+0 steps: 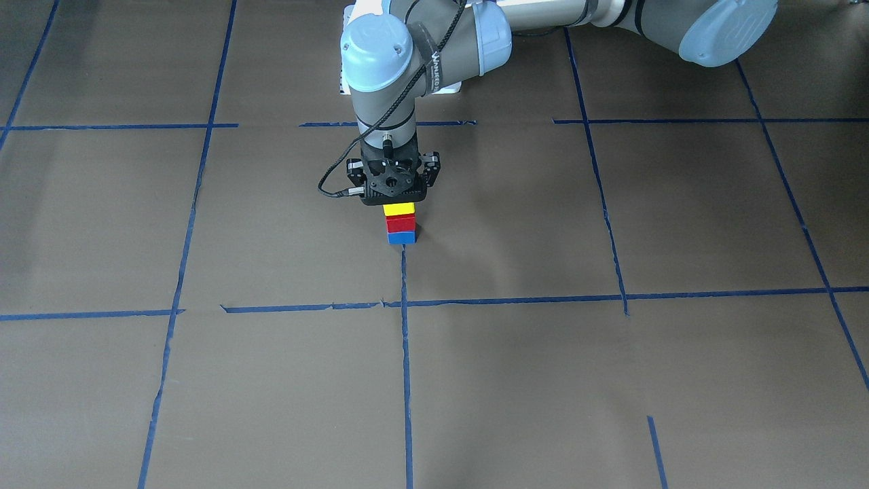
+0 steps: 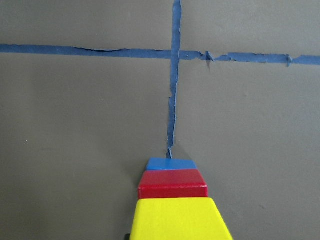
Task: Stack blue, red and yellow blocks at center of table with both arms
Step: 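Carry the yellow cube with the left gripper onto the red cube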
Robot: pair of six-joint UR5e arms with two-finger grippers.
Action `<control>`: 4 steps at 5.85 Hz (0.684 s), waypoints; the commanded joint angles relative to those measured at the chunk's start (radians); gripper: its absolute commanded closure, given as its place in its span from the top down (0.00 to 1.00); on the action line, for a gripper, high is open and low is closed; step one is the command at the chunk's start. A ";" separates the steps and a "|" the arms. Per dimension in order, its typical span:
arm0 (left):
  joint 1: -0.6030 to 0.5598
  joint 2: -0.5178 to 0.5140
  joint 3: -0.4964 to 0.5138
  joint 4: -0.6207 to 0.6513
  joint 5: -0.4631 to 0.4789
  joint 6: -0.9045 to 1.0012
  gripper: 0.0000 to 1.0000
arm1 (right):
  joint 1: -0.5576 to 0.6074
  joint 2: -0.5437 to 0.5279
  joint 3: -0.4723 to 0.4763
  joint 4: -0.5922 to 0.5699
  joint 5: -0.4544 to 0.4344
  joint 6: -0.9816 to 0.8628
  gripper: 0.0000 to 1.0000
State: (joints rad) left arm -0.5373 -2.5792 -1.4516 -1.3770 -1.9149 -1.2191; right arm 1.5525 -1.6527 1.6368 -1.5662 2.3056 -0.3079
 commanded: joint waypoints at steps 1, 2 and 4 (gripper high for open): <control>-0.001 0.001 0.000 -0.001 -0.003 0.001 0.42 | 0.000 -0.001 0.000 0.000 0.000 0.000 1.00; 0.000 0.002 0.000 -0.002 -0.004 0.001 0.61 | 0.001 0.001 0.000 0.000 0.000 0.000 1.00; 0.000 0.002 0.000 -0.002 -0.004 0.001 0.87 | 0.001 0.001 0.000 0.000 0.000 0.000 1.00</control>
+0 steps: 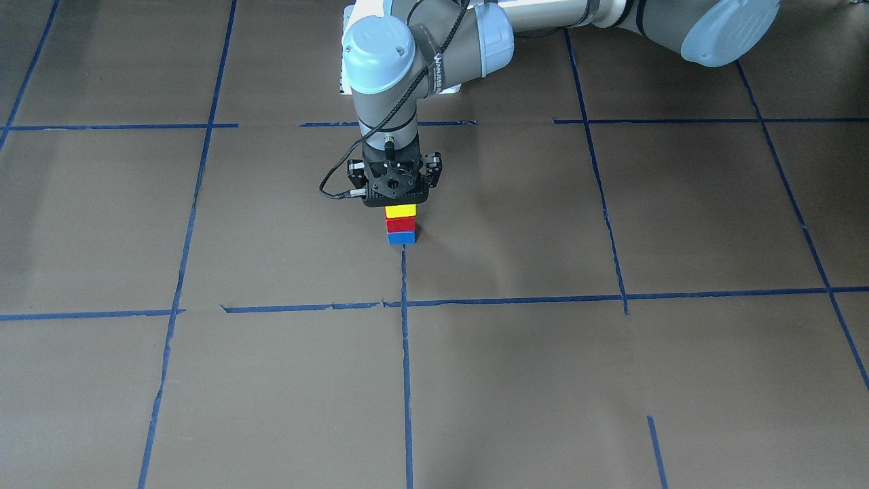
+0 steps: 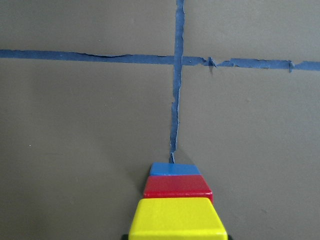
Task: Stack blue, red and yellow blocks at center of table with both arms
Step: 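Carry the yellow cube with the left gripper onto the red cube, then open the left gripper and withdraw it from the stack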
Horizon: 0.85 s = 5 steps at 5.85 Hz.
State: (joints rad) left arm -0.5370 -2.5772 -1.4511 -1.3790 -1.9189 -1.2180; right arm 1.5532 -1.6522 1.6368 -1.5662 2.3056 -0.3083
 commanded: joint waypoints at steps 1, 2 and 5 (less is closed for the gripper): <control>-0.001 -0.001 -0.009 0.000 0.000 0.000 1.00 | -0.001 0.000 0.000 0.000 0.000 0.002 1.00; -0.026 -0.006 -0.024 0.001 -0.014 0.000 1.00 | 0.001 0.000 0.000 0.000 0.000 0.000 1.00; -0.171 0.258 -0.304 0.015 -0.161 0.230 1.00 | 0.001 0.000 0.000 0.000 0.000 0.000 1.00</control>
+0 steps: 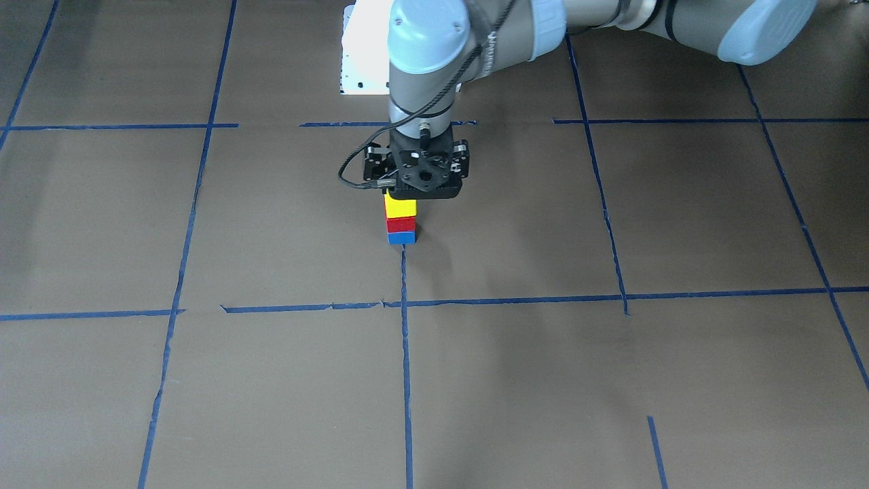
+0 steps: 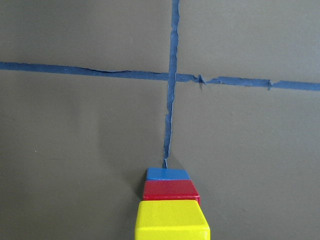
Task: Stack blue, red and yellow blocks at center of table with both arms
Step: 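Open the left gripper and withdraw it from the stack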
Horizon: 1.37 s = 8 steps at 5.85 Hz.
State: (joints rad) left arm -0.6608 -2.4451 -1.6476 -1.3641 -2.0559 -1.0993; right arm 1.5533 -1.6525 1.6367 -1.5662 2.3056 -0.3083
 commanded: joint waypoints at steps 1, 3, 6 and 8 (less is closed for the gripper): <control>-0.151 0.291 -0.188 -0.013 -0.093 0.333 1.00 | 0.001 0.000 0.000 0.000 0.000 0.000 1.00; -0.340 0.551 -0.227 -0.041 -0.162 0.690 1.00 | -0.001 0.003 0.002 0.000 0.000 0.000 1.00; -0.680 0.846 -0.164 -0.116 -0.274 1.117 1.00 | 0.001 0.004 0.003 0.000 0.009 0.082 0.99; -0.756 0.943 -0.124 -0.118 -0.279 1.177 1.00 | 0.001 0.002 0.003 0.000 0.009 0.133 1.00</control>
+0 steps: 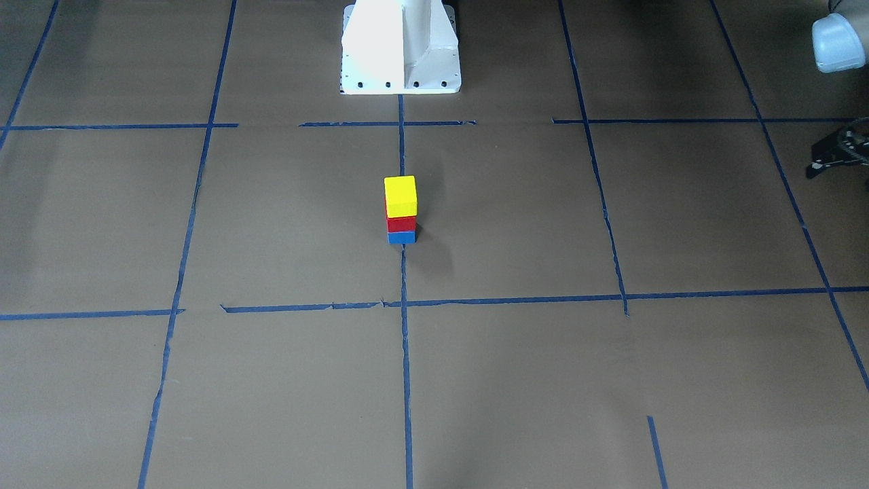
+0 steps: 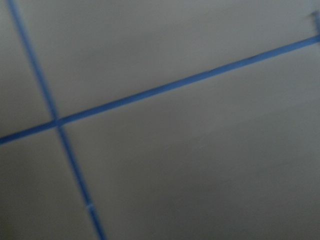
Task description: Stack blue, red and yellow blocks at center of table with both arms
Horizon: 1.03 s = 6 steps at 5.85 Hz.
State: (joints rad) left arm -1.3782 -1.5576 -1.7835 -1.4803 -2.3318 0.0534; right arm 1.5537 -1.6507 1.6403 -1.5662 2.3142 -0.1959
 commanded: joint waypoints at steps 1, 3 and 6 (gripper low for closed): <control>-0.068 0.089 0.013 -0.001 -0.003 0.061 1.00 | 0.000 0.000 0.001 0.000 0.001 0.021 1.00; -0.070 0.129 0.021 0.002 -0.012 0.059 1.00 | -0.001 0.000 -0.002 0.000 -0.001 0.016 1.00; -0.071 0.131 0.032 0.008 -0.001 0.055 1.00 | 0.000 0.002 0.007 0.003 -0.001 -0.005 1.00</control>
State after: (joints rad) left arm -1.4498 -1.4256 -1.7543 -1.4732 -2.3377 0.1107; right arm 1.5538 -1.6495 1.6442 -1.5646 2.3133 -0.1932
